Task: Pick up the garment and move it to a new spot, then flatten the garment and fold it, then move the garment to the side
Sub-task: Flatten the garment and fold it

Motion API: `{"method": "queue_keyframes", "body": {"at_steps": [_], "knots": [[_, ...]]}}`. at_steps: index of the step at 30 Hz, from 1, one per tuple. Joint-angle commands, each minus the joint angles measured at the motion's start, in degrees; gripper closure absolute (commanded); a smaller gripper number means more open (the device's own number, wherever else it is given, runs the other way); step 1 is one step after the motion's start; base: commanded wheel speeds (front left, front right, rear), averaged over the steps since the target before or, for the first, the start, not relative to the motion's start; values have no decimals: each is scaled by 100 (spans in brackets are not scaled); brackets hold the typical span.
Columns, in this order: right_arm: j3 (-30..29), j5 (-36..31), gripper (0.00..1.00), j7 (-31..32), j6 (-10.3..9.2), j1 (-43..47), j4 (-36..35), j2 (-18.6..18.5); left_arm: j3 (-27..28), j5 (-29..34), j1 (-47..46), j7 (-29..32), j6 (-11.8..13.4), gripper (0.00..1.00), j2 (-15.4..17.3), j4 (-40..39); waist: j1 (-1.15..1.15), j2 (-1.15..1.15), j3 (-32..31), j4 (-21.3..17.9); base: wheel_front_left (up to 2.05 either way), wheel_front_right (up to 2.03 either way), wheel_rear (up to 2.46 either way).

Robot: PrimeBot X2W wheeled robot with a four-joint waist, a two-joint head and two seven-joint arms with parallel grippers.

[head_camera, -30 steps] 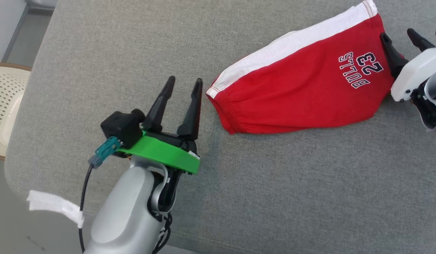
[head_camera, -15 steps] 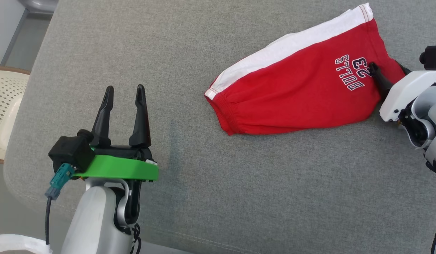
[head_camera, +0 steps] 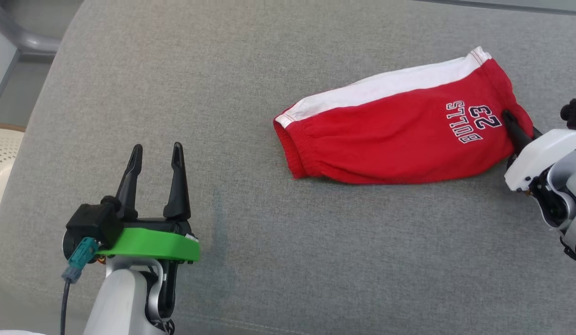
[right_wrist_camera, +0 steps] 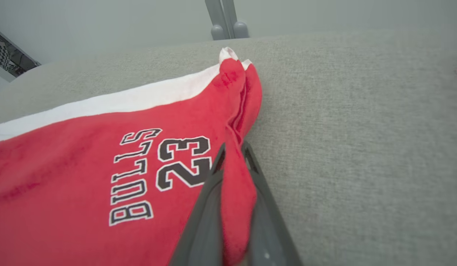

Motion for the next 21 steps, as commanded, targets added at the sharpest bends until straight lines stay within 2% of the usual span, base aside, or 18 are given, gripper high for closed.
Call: {"method": "queue_keyframes", "body": {"at_steps": [1,7,10,21], "knots": [[-55,74,100,-43,-6,184,-39,-79,53,102,120,-3,-32,0,19,26,0,0,-259,-262,0,0,0],[-603,57,100,-61,-6,737,-199,-344,159,184,292,-3,-76,0,19,63,0,0,-494,-516,0,0,0],[-881,-40,100,-61,-5,985,-250,-360,172,191,325,-3,-86,0,19,49,0,0,-529,-576,0,0,0],[-1600,-677,100,-61,-5,1122,-399,61,258,273,432,-3,-122,0,19,125,0,0,-725,-604,0,0,0]]}}
